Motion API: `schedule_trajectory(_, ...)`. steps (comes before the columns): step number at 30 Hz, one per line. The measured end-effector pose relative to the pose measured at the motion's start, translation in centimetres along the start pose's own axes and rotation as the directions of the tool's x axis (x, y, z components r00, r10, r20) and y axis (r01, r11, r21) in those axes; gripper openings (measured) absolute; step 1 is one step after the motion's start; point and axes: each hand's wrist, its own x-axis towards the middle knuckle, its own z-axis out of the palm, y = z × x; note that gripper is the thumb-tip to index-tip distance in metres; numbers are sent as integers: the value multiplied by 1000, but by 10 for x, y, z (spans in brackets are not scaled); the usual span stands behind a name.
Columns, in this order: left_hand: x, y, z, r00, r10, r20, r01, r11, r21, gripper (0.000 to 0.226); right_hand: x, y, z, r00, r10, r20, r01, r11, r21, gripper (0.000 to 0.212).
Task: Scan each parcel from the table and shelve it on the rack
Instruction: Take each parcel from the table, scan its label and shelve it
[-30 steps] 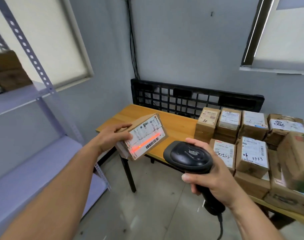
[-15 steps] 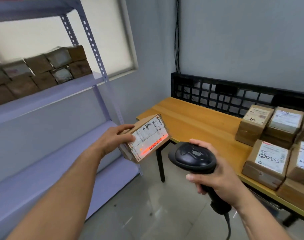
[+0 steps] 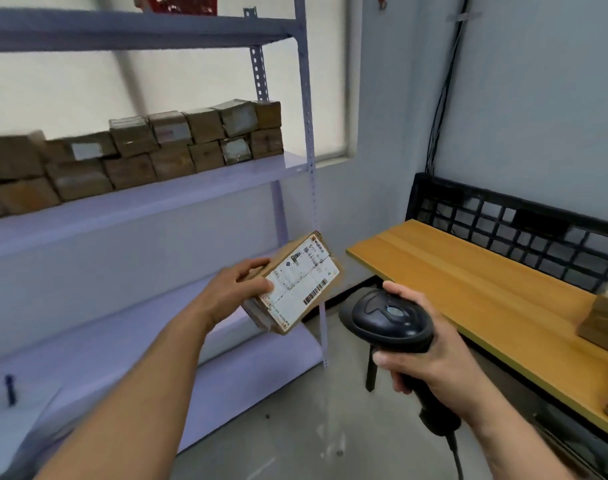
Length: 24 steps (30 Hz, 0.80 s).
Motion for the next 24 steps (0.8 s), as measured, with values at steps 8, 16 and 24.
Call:
schedule_trajectory(8, -58, -66, -122, 970, -57, -237, 12, 982, -186, 74, 43, -12, 139, 996, -39, 84, 39, 999, -1, 84)
schedule_trajectory(16, -119, -111, -221, 849, -131, -512, -35, 953, -302, 58, 82, -14, 253, 974, -92, 206, 85, 995, 43, 84)
schedule_trajectory(24, -156, -125, -302, 665, -181, -725, -72, 950, -304, 59, 128, -26, 329, 930, -117, 350, 96, 992, 78, 82)
